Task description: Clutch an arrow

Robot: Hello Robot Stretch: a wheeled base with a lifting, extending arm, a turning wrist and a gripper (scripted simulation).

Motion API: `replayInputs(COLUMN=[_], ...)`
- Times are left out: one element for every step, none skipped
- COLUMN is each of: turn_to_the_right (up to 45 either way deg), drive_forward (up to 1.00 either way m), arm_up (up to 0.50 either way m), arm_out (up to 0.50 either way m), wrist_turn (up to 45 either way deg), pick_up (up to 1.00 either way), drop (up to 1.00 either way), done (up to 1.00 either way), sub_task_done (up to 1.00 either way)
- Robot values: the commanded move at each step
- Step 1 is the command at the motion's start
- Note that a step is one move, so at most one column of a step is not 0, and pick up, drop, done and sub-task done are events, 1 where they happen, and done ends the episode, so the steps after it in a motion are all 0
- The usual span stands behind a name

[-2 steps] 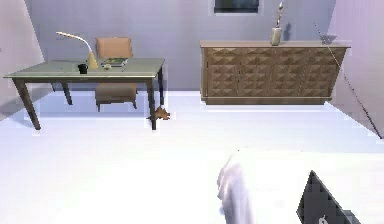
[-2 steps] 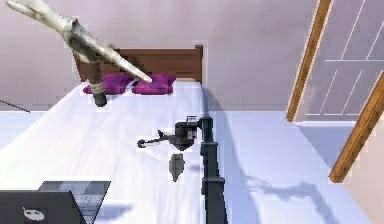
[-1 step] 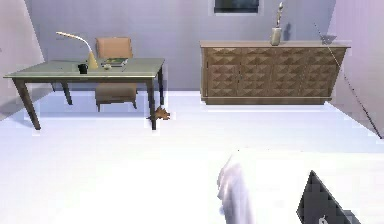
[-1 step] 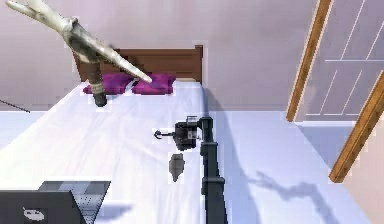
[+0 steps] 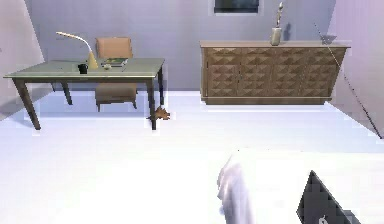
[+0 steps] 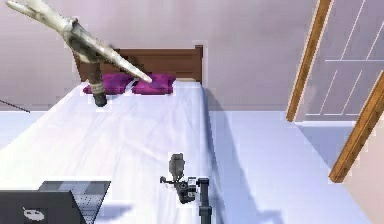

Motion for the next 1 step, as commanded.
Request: replayInputs(turn_to_the_right=[0.0], drive_forward=[0.00], arm_up=[0.00], arm_out=[0.00], wrist_turn=[0.0], pick_up=[1.00], drop=[0.00], done=[0.00], sub_task_done=[0.00])
